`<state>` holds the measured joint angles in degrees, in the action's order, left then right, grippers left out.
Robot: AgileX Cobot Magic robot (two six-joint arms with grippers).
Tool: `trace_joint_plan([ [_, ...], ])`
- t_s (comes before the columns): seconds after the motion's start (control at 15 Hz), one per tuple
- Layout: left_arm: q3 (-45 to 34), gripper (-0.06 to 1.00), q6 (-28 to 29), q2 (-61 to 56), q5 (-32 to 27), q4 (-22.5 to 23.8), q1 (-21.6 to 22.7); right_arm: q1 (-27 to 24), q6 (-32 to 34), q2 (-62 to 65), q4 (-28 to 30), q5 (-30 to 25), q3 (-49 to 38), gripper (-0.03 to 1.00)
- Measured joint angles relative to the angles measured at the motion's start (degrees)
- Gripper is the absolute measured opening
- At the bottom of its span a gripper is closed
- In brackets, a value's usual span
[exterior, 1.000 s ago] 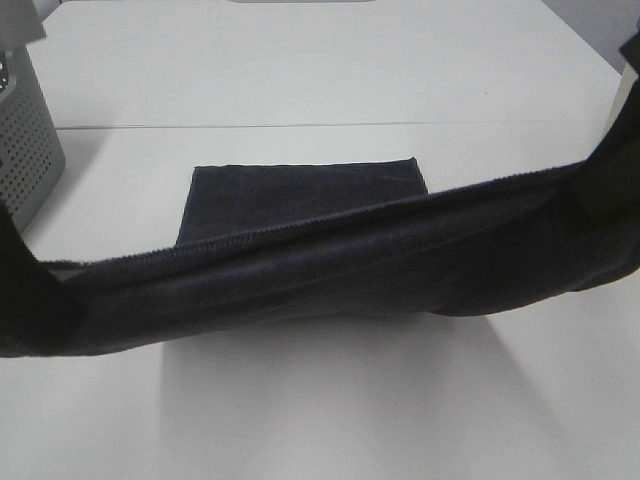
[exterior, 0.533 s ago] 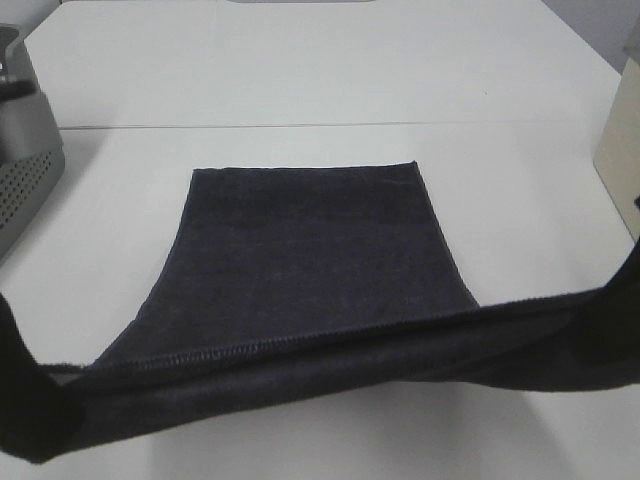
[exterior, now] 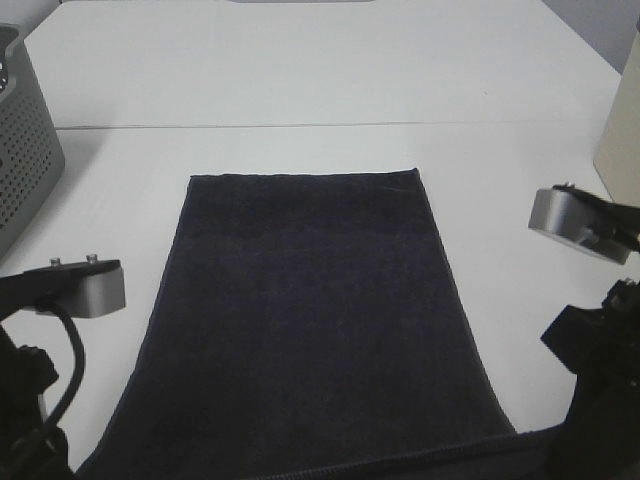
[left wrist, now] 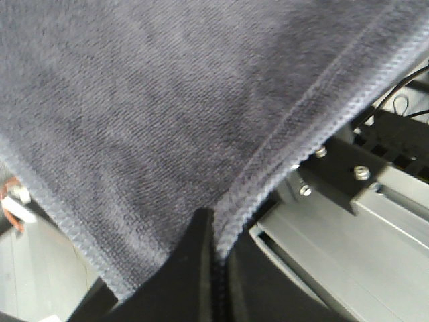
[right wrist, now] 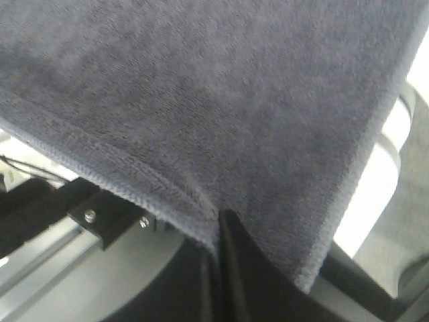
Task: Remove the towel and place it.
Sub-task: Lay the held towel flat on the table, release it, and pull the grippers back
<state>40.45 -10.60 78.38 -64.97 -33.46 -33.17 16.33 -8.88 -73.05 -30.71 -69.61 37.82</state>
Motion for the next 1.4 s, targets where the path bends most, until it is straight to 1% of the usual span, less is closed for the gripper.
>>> trace_joint_plan([
  [0.2,0.00,0.00,-1.43,6.42,0.06,-0.63,0.00,0.00,-2.18,-7.62,0.11,0.23,-0.74,0.01],
  [0.4,0.00,0.00,-3.78,12.20,0.34,-2.52,0.00,0.00,-3.95,-14.38,0.86,0.69,-0.92,0.01],
  [0.53,0.00,0.00,-6.02,15.53,2.52,-3.61,0.00,0.00,-4.93,-18.33,1.55,2.41,-2.06,0.01],
  [0.8,0.86,0.00,-8.02,20.97,6.30,-3.78,0.00,-0.06,-6.36,-25.67,2.12,5.73,-2.35,0.01],
  [1.13,4.47,0.00,-9.17,26.93,5.73,-2.58,0.00,-0.23,-7.22,-28.25,2.41,8.25,-2.29,0.01],
  [1.4,4.47,0.01,-9.74,27.39,4.35,-2.86,0.00,-0.23,-8.37,-28.25,1.55,8.08,-2.46,0.02],
])
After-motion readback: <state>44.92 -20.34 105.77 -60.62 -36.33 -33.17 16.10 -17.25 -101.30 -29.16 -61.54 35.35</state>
